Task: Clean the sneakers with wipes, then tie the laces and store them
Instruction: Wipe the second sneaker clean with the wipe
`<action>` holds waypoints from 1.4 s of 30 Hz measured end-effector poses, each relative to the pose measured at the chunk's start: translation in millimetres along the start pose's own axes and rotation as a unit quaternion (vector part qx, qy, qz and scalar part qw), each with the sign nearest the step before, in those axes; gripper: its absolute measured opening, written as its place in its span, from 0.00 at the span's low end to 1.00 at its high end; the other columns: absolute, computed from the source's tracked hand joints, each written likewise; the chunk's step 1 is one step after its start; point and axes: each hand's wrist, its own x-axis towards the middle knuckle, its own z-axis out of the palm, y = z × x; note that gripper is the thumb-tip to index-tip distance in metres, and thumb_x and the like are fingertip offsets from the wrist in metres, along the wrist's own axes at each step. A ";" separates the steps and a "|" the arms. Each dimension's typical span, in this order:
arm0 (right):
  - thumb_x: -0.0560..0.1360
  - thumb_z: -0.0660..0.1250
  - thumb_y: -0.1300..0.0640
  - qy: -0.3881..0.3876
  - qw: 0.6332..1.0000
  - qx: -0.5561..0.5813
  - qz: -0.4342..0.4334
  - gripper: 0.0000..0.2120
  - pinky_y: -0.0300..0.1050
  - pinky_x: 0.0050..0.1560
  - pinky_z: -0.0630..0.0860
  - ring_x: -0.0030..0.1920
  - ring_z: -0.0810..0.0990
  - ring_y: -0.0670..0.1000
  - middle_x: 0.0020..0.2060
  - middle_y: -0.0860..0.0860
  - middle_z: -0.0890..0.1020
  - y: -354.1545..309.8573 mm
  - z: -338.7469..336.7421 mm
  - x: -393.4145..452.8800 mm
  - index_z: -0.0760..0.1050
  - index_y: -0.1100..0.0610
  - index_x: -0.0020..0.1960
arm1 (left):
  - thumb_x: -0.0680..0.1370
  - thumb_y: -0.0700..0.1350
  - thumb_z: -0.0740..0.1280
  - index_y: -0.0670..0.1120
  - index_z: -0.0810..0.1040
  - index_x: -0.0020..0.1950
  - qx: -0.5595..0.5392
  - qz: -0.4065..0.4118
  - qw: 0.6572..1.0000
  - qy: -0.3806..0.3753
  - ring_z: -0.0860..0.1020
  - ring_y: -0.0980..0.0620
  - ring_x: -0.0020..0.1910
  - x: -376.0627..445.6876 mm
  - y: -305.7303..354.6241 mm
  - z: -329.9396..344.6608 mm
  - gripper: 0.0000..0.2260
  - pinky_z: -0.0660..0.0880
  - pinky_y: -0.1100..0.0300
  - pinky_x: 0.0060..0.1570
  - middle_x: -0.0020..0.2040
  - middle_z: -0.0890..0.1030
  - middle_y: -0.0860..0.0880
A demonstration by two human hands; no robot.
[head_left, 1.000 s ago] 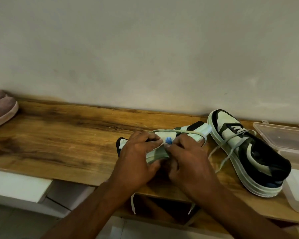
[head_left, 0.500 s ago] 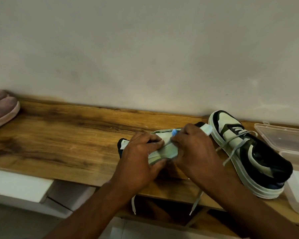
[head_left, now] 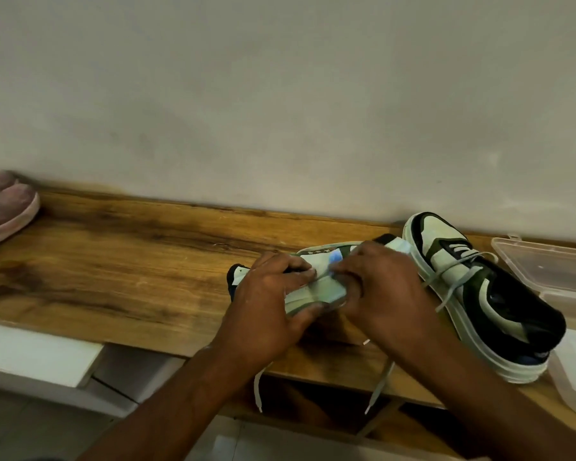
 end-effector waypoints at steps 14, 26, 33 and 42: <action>0.67 0.79 0.64 -0.002 1.000 0.000 0.002 0.20 0.43 0.45 0.78 0.49 0.78 0.51 0.48 0.50 0.80 4.3 0.7 -18.2 0.85 0.55 0.58 | 0.70 0.50 0.81 0.49 0.84 0.65 -0.005 -0.009 1.000 0.002 0.73 0.60 0.63 4.1 12.6 4.8 0.24 0.68 0.68 0.64 0.61 0.81 0.57; 0.67 0.78 0.65 0.038 0.999 0.029 0.011 0.16 0.49 0.42 0.81 0.47 0.77 0.50 0.47 0.49 0.79 8.8 2.8 -21.9 0.85 0.57 0.54 | 0.70 0.55 0.80 0.49 0.84 0.65 0.002 0.005 1.000 -0.005 0.73 0.60 0.63 0.2 10.9 4.8 0.25 0.69 0.68 0.63 0.61 0.80 0.58; 0.69 0.73 0.69 0.157 0.981 0.021 0.113 0.12 0.44 0.43 0.73 0.40 0.78 0.49 0.40 0.50 0.83 64.6 -20.0 -0.5 0.87 0.54 0.47 | 0.71 0.59 0.77 0.49 0.84 0.65 -0.011 0.009 1.000 -0.002 0.73 0.60 0.63 -0.5 16.8 4.5 0.25 0.65 0.75 0.63 0.61 0.80 0.58; 0.66 0.78 0.66 0.025 1.000 0.011 -0.007 0.17 0.45 0.42 0.75 0.48 0.77 0.51 0.44 0.50 0.80 12.8 2.2 -15.4 0.86 0.55 0.53 | 0.71 0.55 0.78 0.49 0.84 0.64 0.000 -0.005 1.000 -0.002 0.74 0.60 0.62 5.6 8.9 1.7 0.24 0.65 0.75 0.61 0.60 0.81 0.58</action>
